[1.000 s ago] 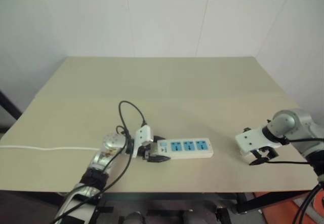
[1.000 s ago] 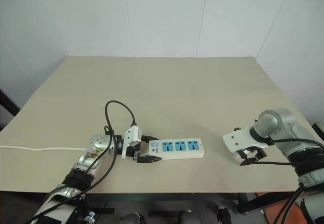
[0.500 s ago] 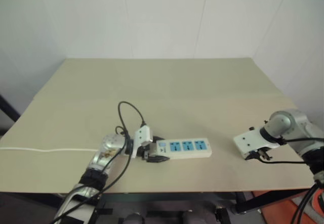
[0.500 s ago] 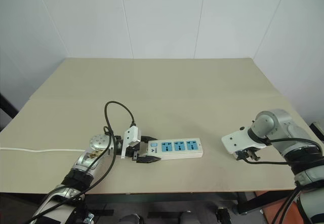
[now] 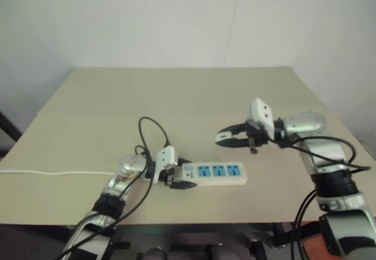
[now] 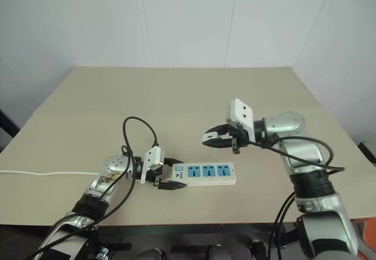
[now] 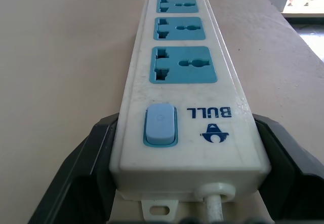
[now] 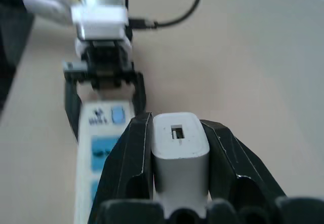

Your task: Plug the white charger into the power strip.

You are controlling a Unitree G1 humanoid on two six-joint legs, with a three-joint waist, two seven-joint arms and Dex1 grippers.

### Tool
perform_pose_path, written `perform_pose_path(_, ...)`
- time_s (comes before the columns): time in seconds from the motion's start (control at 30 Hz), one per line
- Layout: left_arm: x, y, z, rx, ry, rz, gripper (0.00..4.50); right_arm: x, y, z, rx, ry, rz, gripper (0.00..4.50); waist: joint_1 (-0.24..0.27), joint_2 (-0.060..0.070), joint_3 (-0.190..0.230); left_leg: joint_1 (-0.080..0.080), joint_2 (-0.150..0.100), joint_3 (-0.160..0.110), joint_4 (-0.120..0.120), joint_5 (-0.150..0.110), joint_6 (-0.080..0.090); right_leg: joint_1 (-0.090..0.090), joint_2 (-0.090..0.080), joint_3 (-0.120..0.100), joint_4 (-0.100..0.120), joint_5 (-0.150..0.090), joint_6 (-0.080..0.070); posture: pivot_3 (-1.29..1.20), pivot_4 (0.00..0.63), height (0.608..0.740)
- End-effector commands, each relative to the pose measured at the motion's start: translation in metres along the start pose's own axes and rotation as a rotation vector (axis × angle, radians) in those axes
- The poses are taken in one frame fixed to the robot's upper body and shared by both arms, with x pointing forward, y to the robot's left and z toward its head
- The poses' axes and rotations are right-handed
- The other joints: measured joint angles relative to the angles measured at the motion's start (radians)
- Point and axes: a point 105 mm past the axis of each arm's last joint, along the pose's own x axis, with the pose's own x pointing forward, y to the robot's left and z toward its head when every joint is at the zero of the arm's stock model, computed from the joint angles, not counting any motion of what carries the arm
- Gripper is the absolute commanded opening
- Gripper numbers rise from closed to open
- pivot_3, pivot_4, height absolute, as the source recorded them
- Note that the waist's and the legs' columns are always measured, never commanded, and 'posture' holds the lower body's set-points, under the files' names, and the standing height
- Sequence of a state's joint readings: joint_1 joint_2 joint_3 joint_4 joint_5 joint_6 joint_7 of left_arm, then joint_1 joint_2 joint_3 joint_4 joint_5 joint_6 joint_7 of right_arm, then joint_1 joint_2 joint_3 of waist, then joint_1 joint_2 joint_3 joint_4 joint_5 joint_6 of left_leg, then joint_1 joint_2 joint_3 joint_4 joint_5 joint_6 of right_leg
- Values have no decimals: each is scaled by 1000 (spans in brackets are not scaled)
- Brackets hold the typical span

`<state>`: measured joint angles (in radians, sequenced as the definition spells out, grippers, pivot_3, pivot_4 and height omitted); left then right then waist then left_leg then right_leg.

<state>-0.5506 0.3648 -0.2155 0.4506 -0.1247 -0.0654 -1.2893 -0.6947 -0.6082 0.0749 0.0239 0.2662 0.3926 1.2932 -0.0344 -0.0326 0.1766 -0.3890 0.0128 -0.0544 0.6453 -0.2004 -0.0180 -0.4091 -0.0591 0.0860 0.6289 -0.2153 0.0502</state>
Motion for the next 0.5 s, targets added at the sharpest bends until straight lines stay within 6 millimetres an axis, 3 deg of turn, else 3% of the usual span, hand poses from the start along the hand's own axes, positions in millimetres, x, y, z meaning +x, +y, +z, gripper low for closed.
perform_pose_path(0.03, 1, 1, 2, 6, -3, -6, 3288, 6, 6, 11, 49, -105, -37, 1220, -1, 0, 0, 0, 0, 0, 0, 0, 0, 0, 0, 0, 0, 0, 0, 0, 150, 740)
perform_pose_path(0.2, 0, 1, 0, 3, -1, -2, 3288, 27, 14, 13, 128, -197, -40, 1220, -6, 0, 0, 1, 0, 0, 0, 0, 0, -1, 1, 0, 1, 0, 0, 0, 150, 740)
perform_pose_path(0.5, -2, 0, -1, 3, 3, 4, 3288, 45, 25, 21, 236, -343, -12, 1220, -7, 0, 0, 0, 0, 0, 0, 0, 0, 0, 1, 0, 0, 0, 1, 0, 150, 740)
